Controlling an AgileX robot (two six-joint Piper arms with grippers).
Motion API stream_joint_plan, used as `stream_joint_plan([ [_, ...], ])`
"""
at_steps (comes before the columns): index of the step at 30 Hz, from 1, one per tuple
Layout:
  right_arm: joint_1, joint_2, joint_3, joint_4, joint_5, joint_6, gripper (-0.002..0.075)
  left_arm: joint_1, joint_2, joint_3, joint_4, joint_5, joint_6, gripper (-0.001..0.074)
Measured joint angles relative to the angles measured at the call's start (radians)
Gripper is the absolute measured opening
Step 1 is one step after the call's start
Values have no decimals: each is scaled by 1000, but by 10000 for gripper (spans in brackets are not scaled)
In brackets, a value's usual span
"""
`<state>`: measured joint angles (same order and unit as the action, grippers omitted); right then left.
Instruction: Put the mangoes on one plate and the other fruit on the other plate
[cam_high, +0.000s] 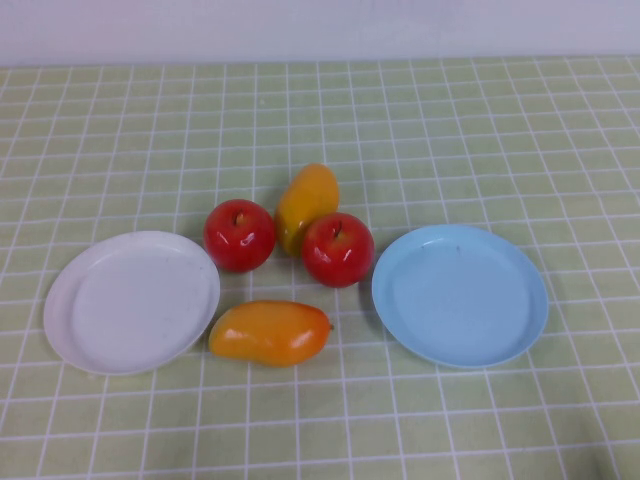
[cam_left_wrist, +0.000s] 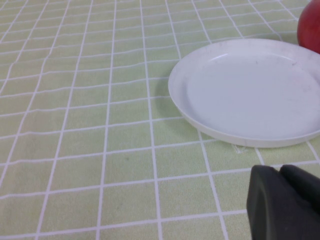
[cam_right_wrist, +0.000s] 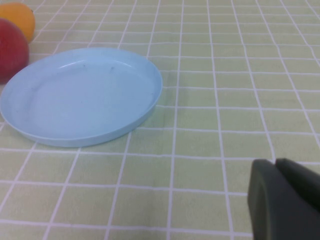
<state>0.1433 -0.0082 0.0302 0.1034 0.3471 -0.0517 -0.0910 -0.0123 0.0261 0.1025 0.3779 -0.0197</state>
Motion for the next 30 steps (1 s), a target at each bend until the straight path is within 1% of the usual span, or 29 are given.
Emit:
stream_joint_plan([
  [22, 0, 0, 0, 0, 0, 0, -16, 0, 0, 0, 2, -2, -8, 4],
  [26, 0, 0, 0, 0, 0, 0, -16, 0, 0, 0, -72, -50, -68, 4],
  [30, 0, 0, 0, 0, 0, 0, -16, 0, 0, 0, -208, -167, -143, 4],
])
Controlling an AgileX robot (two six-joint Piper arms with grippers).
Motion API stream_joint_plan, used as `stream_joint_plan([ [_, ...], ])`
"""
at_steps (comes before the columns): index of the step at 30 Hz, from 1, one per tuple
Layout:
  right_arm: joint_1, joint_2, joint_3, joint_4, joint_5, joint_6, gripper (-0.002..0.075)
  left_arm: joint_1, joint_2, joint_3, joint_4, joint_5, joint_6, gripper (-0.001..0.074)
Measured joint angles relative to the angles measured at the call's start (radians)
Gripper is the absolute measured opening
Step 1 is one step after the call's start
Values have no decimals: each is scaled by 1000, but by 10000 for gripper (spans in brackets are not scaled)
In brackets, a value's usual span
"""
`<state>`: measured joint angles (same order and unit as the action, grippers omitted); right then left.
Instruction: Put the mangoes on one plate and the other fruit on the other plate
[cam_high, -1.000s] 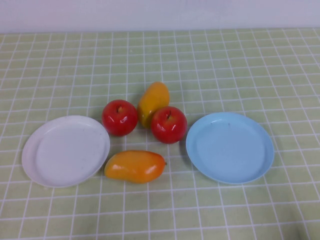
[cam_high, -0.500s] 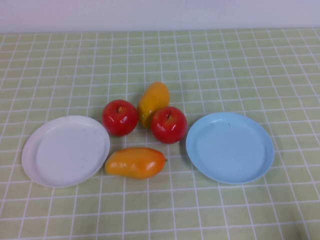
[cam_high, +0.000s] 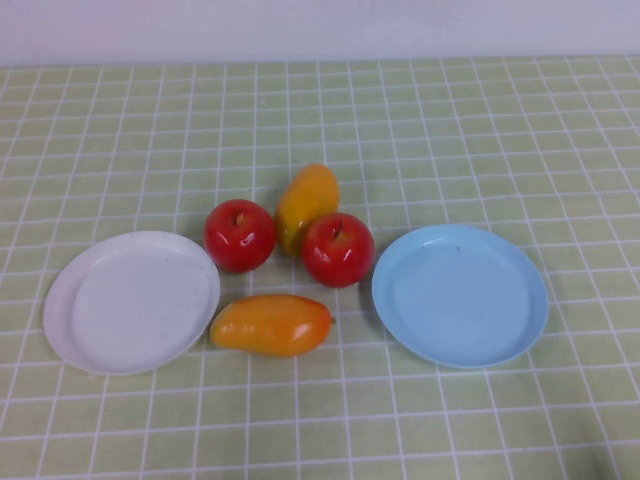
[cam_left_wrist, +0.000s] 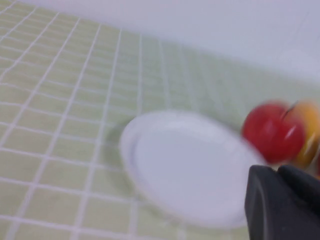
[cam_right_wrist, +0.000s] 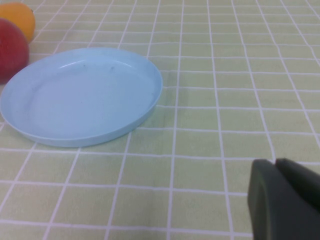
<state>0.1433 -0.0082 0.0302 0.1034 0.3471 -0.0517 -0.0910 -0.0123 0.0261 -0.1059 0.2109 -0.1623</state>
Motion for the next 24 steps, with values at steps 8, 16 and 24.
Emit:
stream_joint_plan([
  [8, 0, 0, 0, 0, 0, 0, -16, 0, 0, 0, -184, -98, -111, 4],
  [16, 0, 0, 0, 0, 0, -1, -16, 0, 25, -25, -207, -43, -158, 1],
  [24, 0, 0, 0, 0, 0, -1, -16, 0, 312, -250, -196, 187, -109, 0],
])
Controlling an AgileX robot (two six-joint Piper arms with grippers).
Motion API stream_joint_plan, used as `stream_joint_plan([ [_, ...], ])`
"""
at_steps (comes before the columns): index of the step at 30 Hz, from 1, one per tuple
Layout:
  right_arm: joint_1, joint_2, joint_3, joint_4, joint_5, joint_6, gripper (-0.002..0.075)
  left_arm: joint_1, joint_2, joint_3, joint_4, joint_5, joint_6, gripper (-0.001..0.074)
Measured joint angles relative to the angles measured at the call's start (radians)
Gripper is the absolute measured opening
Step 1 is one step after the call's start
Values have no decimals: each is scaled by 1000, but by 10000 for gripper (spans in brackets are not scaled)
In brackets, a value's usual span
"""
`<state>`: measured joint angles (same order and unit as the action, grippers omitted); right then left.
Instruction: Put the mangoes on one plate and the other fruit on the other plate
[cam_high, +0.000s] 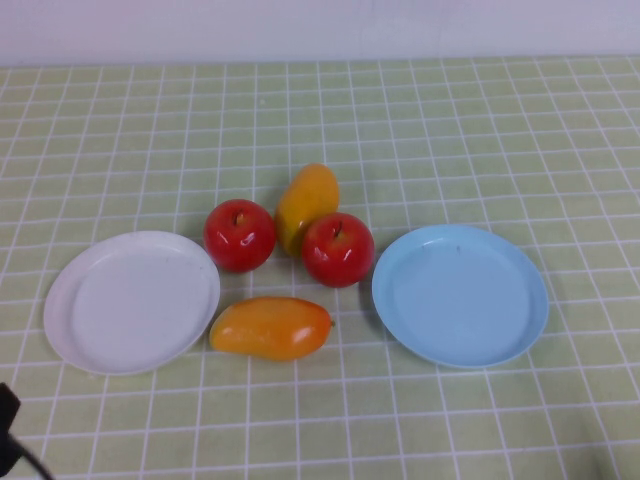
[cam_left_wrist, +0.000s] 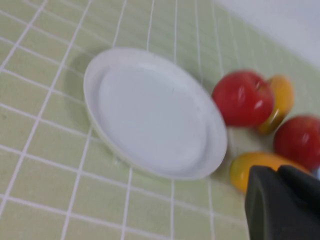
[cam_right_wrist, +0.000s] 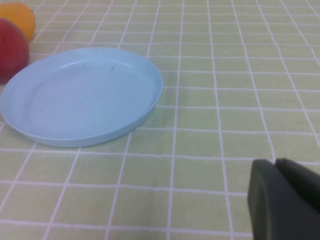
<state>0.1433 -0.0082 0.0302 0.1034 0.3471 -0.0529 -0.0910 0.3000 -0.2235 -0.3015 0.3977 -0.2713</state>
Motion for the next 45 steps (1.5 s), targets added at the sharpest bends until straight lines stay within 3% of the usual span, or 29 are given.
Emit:
stream_joint_plan([
  [5, 0, 0, 0, 0, 0, 0, -16, 0, 140, -103, 1, 93, 160, 0],
  [11, 0, 0, 0, 0, 0, 0, -16, 0, 172, -120, -66, 20, 321, 0],
  [34, 0, 0, 0, 4, 0, 0, -16, 0, 172, -122, -80, -13, 382, 0],
  [40, 0, 0, 0, 4, 0, 0, -16, 0, 229, -185, -80, 99, 388, 0],
  [45, 0, 0, 0, 4, 0, 0, -16, 0, 407, -394, -76, 311, 452, 0],
])
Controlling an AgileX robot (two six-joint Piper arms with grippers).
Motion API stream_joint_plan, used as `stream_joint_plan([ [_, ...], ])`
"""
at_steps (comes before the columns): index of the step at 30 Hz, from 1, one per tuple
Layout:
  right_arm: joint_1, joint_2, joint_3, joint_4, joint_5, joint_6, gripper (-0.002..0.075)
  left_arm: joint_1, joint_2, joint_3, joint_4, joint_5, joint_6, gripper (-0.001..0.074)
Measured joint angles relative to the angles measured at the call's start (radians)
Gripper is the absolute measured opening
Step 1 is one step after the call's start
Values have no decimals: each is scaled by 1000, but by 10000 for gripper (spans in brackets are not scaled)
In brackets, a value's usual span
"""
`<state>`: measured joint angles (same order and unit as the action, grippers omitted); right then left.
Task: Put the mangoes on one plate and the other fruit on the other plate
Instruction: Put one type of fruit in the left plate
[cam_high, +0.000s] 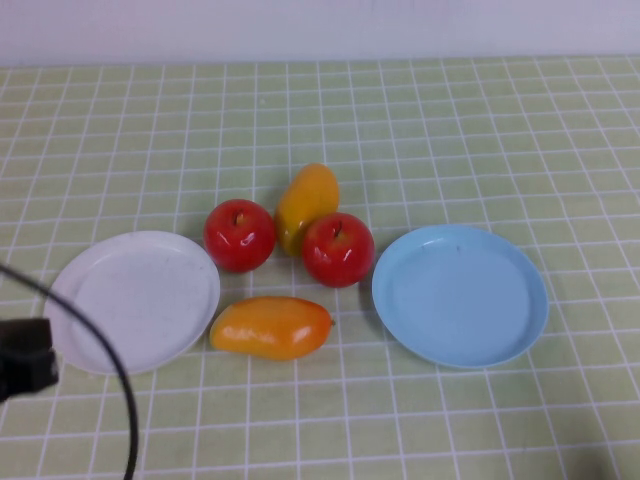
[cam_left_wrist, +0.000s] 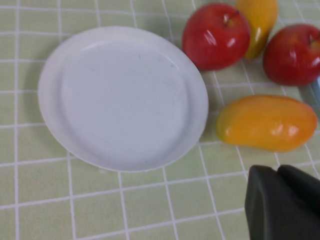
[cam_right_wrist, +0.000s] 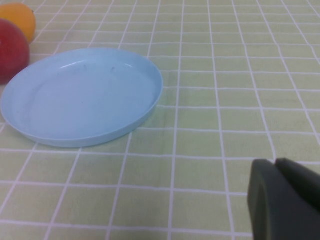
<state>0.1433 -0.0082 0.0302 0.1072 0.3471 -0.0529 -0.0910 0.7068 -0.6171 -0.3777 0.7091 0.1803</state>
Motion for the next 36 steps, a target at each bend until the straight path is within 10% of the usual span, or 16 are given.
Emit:
stream_joint_plan([
  [25, 0, 0, 0, 0, 0, 0, -16, -289, 997, -1043, 269, 517, 23, 20],
  [36, 0, 0, 0, 0, 0, 0, -16, -289, 1242, -1224, 273, 522, 36, 570],
])
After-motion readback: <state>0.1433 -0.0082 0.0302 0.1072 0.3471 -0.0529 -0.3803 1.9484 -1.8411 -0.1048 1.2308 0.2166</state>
